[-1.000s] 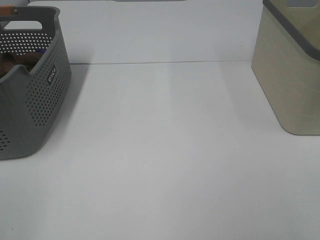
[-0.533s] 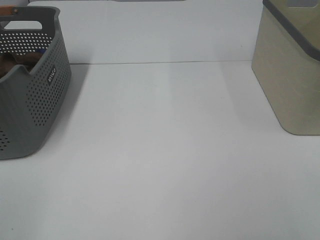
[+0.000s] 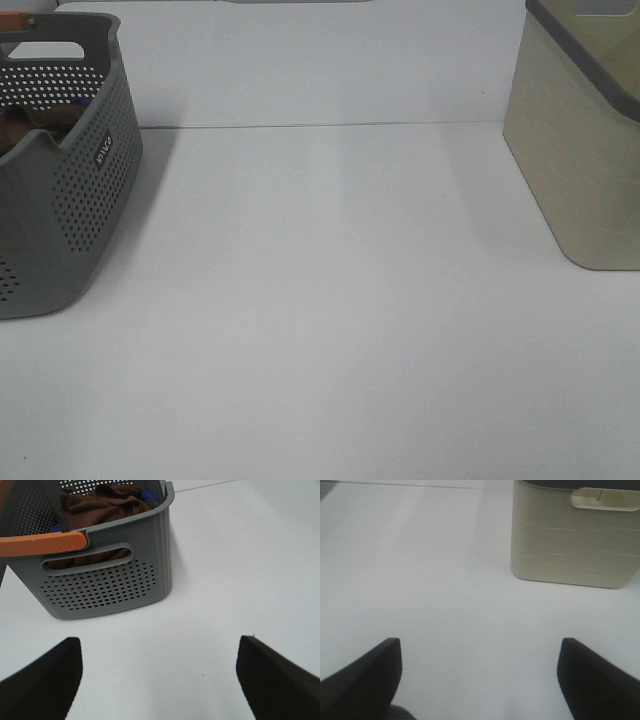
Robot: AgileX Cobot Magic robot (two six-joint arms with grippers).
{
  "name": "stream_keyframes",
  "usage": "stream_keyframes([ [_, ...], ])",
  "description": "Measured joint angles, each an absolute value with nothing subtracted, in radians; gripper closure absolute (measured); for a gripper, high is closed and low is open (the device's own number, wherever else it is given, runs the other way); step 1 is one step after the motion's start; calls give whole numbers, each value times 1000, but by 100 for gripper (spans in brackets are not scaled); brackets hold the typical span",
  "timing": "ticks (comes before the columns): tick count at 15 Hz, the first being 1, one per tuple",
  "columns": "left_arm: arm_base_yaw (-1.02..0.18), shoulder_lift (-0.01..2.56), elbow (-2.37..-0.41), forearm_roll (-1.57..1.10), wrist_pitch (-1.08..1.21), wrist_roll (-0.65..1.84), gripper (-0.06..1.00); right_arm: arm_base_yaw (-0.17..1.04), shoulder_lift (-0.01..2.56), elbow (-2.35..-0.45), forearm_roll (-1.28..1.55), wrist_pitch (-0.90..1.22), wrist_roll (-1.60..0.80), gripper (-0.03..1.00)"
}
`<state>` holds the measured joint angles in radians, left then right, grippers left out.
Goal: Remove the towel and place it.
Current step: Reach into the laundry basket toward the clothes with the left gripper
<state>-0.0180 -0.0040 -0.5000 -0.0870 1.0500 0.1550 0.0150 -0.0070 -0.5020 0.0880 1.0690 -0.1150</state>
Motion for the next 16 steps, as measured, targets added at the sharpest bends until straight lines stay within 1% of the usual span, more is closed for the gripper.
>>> stream_keyframes([
  [5,-18,-1,-500,-87,1050,155,15,15,-7,-502,88,1069,-115,17],
  [7,-18,58,-514,-86,1007,154,15,15,-7,-502,88,1069,-115,17],
  [8,-18,108,-519,-84,922,154,15,15,-7,-502,88,1069,-115,17],
  [10,-18,230,-521,-84,637,154,15,15,-7,-502,89,1069,-115,17],
  [13,-18,475,-522,-82,239,155,18,15,-7,-502,89,1069,-115,17],
  [14,-18,575,-532,-82,146,155,18,15,-7,-502,89,1069,-115,17],
  [16,-18,758,-571,-81,43,155,18,15,-7,-502,89,1069,-115,17],
])
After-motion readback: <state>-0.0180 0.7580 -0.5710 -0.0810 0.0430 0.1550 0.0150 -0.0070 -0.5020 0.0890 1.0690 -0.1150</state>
